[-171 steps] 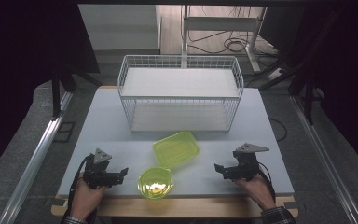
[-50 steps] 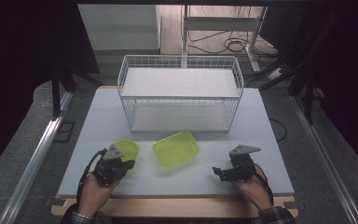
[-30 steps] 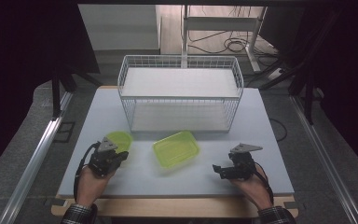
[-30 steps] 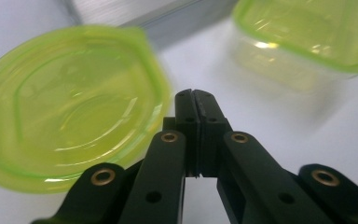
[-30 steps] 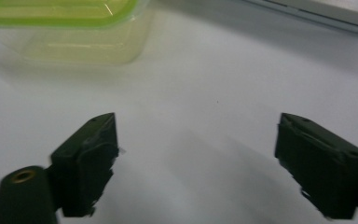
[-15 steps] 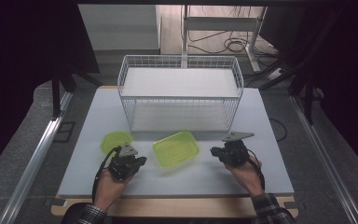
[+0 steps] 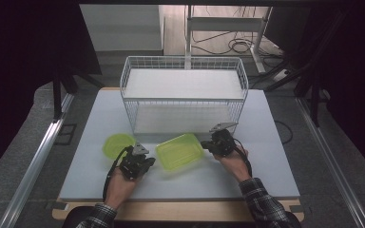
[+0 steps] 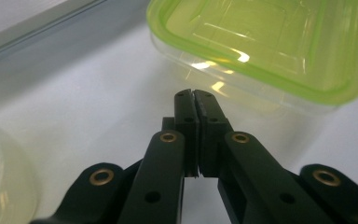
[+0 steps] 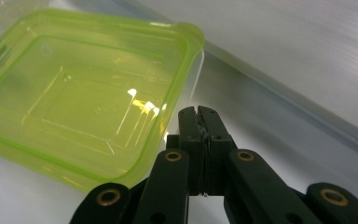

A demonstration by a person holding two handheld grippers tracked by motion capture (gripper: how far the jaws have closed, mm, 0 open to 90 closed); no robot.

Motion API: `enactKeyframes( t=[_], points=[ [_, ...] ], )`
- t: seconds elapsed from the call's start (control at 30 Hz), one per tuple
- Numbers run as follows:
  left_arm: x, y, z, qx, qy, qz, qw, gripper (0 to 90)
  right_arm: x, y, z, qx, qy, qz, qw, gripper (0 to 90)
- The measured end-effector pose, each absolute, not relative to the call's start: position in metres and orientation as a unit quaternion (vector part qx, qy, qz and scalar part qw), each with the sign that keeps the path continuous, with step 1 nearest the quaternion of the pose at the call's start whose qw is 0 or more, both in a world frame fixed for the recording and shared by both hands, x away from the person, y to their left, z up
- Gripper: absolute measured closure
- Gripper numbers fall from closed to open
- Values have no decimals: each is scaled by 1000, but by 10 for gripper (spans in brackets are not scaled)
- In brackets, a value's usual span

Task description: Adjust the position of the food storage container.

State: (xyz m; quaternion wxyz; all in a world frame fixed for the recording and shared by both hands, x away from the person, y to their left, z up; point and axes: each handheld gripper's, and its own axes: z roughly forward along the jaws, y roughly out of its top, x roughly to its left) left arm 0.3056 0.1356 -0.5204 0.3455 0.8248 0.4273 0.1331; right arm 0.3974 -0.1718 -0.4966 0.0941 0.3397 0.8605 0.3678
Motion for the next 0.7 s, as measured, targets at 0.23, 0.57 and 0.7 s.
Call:
enactKeyframes(
  t=[0.23, 0.57, 0.7],
  points=[
    [308, 135, -522, 826, 428, 129, 344, 892, 383, -175, -495, 333, 860, 381, 74, 866],
    [307, 132, -524, 831, 424, 124, 338, 900, 359, -178, -493, 330, 858, 391, 51, 864],
    [306, 131, -524, 832, 420, 121, 342, 900, 355, -178, -492, 327, 860, 388, 56, 857]
  ],
)
